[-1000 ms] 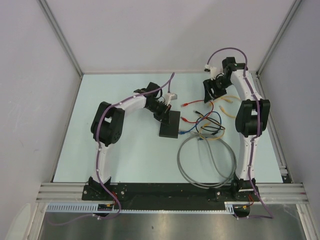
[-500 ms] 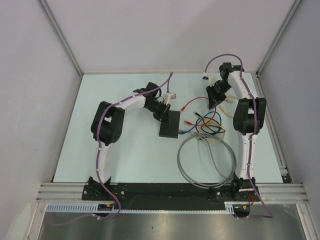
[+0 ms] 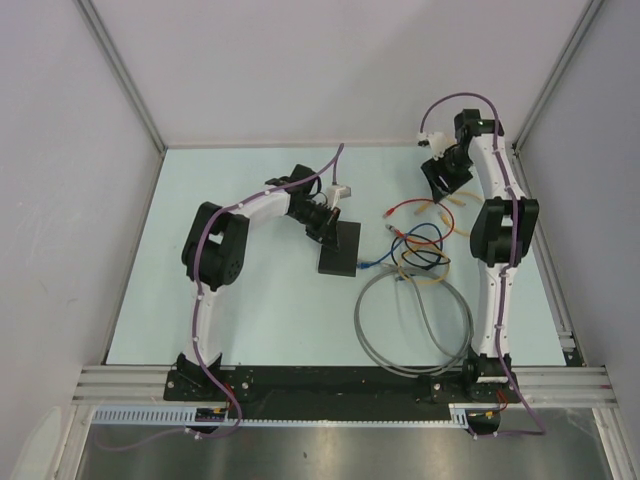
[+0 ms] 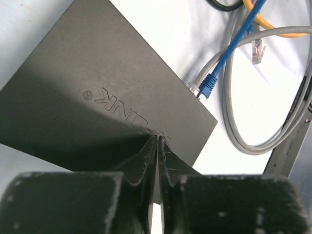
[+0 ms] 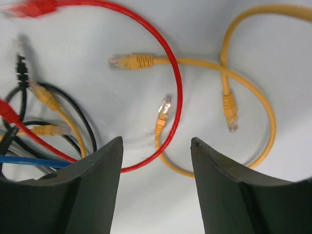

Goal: Pull the plug from the switch port

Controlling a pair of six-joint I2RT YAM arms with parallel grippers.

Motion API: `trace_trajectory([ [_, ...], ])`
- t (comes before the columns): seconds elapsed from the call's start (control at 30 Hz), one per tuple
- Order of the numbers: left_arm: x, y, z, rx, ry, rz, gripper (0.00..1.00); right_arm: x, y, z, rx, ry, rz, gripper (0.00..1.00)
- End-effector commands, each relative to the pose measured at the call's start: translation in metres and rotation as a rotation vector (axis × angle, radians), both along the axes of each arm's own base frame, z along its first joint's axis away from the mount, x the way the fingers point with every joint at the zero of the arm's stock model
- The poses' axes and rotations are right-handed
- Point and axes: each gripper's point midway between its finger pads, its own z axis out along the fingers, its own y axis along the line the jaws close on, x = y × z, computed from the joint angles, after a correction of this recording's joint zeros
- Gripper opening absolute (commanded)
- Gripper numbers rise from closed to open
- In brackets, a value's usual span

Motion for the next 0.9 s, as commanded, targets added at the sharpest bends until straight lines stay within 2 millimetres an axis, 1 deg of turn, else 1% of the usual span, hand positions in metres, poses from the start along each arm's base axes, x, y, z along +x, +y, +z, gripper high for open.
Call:
trace_trajectory([
  [0.0,0.001,0.028,-0.021,0.119,-0.027,0.021,0.16,0.024,0.042,0.116,0.340,-0.337,0.003,0.67],
  [0.03,0.001,0.030,-0.014,0.105,-0.053,0.007,0.18,0.025,0.051,0.133,0.422,-0.386,-0.001,0.89],
  [0.07,0.001,0.032,0.001,0.089,-0.096,-0.001,0.19,0.024,0.060,0.148,0.520,-0.440,-0.041,1.00],
  [0.1,-0.004,0.035,0.002,0.088,-0.112,-0.012,0.20,0.021,0.075,0.155,0.598,-0.451,-0.020,1.00],
  [0.13,-0.005,0.038,0.005,0.082,-0.146,-0.035,0.21,0.018,0.087,0.154,0.642,-0.445,-0.014,1.00],
  [0.17,-0.006,0.040,0.017,0.069,-0.185,-0.046,0.21,0.017,0.097,0.156,0.672,-0.463,0.018,1.00],
  [0.2,-0.011,0.042,0.016,0.064,-0.187,-0.057,0.22,0.007,0.117,0.145,0.709,-0.408,0.072,1.00],
  [0.23,-0.014,0.043,0.018,0.057,-0.206,-0.078,0.22,-0.008,0.142,0.131,0.725,-0.322,0.117,1.00],
  [0.27,-0.016,0.043,0.021,0.044,-0.217,-0.092,0.22,-0.016,0.153,0.122,0.733,-0.276,0.148,0.99],
  [0.3,-0.022,0.043,0.025,0.027,-0.229,-0.117,0.20,-0.020,0.167,0.106,0.751,-0.223,0.203,0.97],
  [0.33,-0.025,0.042,0.027,0.020,-0.233,-0.129,0.16,-0.035,0.182,0.093,0.759,-0.133,0.214,0.90],
  [0.37,-0.027,0.042,0.030,0.011,-0.240,-0.145,0.06,-0.041,0.190,0.085,0.772,-0.083,0.215,0.86],
  [0.4,-0.036,0.043,0.028,0.009,-0.242,-0.194,0.01,-0.046,0.196,0.066,0.791,-0.012,0.197,0.79],
  [0.43,-0.044,0.040,0.030,-0.017,-0.239,-0.230,0.00,-0.047,0.201,0.059,0.813,0.014,0.178,0.65],
  [0.47,-0.052,0.040,0.031,-0.025,-0.239,-0.266,0.00,-0.045,0.203,0.053,0.822,0.035,0.134,0.59],
  [0.5,-0.060,0.038,0.032,-0.034,-0.275,-0.320,0.00,-0.048,0.202,0.040,0.833,0.096,0.063,0.55],
  [0.53,-0.063,0.037,0.031,-0.033,-0.288,-0.342,0.00,-0.042,0.204,0.038,0.841,0.075,0.059,0.50],
  [0.6,-0.069,0.033,0.028,-0.042,-0.303,-0.401,0.00,-0.041,0.203,0.030,0.829,0.097,0.024,0.42],
  [0.67,-0.073,0.031,0.025,-0.030,-0.292,-0.438,0.00,-0.039,0.202,0.021,0.817,0.112,-0.006,0.42],
  [0.73,-0.075,0.027,0.015,-0.003,-0.300,-0.476,0.00,-0.039,0.203,0.018,0.812,0.125,-0.028,0.42],
  [0.77,-0.063,0.024,0.010,0.029,-0.361,-0.469,0.00,-0.037,0.200,0.014,0.788,0.121,-0.052,0.42],
  [0.8,-0.064,0.025,0.000,0.068,-0.361,-0.445,0.00,-0.036,0.198,0.013,0.773,0.115,-0.066,0.42],
  [0.83,-0.057,0.024,-0.006,0.107,-0.381,-0.422,0.00,-0.032,0.196,0.012,0.762,0.098,-0.077,0.45],
  [0.87,-0.054,0.025,-0.010,0.134,-0.377,-0.426,0.01,-0.030,0.192,0.009,0.737,0.087,-0.102,0.48],
])
